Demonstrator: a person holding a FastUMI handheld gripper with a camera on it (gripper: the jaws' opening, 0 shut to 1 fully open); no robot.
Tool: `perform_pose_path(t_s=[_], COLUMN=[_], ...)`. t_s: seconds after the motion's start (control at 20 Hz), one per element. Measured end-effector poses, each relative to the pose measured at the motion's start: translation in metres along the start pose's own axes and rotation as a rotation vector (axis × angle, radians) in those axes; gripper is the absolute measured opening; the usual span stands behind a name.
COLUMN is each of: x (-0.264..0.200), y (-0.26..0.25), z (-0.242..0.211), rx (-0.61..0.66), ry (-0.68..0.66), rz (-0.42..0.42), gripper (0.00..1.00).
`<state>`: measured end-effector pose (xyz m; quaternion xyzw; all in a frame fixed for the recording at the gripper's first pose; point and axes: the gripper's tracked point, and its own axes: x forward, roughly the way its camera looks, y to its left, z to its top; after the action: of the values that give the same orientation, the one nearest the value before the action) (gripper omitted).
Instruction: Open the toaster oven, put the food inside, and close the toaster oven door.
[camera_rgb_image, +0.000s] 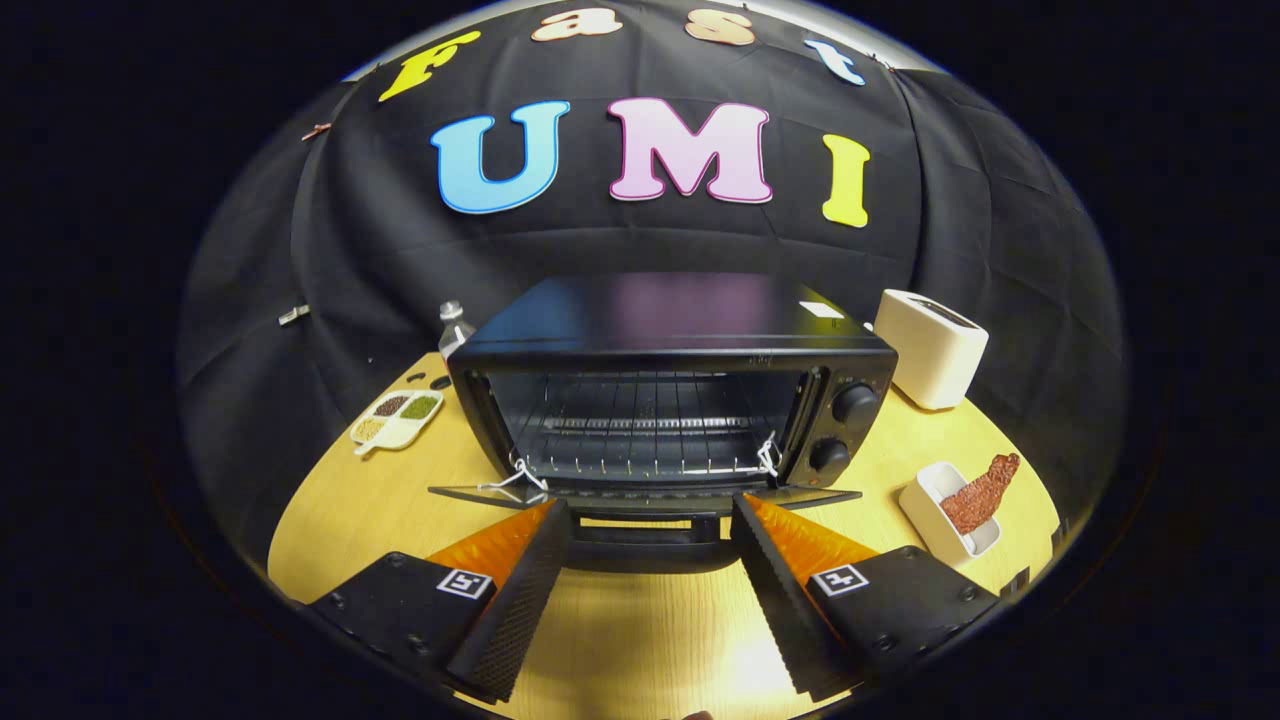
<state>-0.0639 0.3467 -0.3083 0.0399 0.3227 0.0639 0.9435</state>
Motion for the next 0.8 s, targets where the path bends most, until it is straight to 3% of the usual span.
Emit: perform_pose_path(t_s=[0.4, 0.8], x=[-0.006, -0.004], y=[-0.001, -0.013], z=[-0.039, -0.095], rx=[-0.010, 0.032], ry=[0.107, 0.307], rz=[0.012, 0.026], gripper=[0.98, 0.99])
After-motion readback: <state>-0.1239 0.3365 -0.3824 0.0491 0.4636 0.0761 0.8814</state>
